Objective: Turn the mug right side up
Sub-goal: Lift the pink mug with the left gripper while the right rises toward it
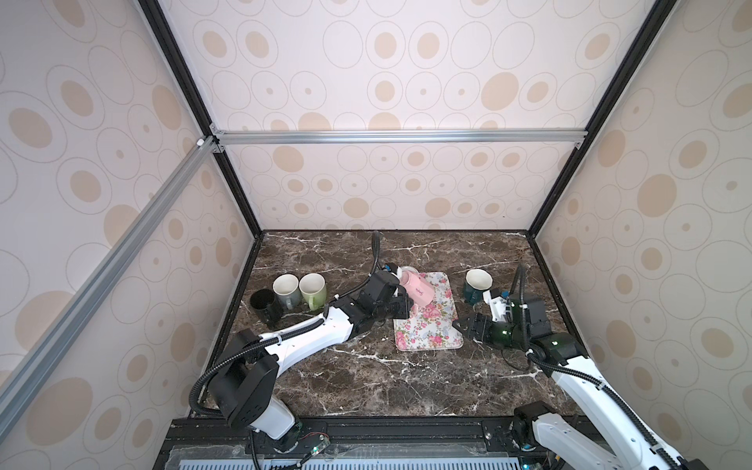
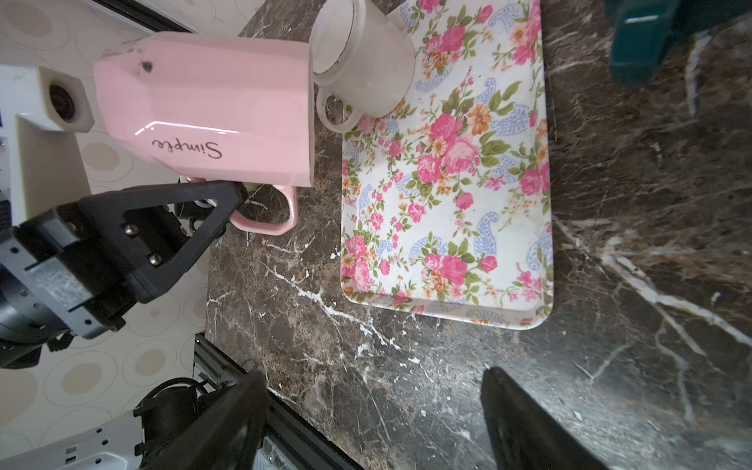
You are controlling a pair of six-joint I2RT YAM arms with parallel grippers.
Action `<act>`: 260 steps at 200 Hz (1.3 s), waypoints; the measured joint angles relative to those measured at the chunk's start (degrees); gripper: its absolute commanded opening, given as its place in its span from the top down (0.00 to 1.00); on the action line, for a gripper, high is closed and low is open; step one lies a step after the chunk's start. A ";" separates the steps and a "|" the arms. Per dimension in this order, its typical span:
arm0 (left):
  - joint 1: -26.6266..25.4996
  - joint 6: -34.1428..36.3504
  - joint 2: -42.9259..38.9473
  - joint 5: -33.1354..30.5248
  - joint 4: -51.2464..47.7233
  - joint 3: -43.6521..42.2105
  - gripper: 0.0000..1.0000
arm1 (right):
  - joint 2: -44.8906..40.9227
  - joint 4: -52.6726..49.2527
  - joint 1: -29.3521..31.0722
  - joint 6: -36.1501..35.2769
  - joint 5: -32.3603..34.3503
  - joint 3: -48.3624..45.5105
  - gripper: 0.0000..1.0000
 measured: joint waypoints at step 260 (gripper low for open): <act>-0.74 -14.45 2.36 11.19 23.80 -4.35 1.00 | 1.99 28.85 0.00 19.80 -6.58 -5.81 0.38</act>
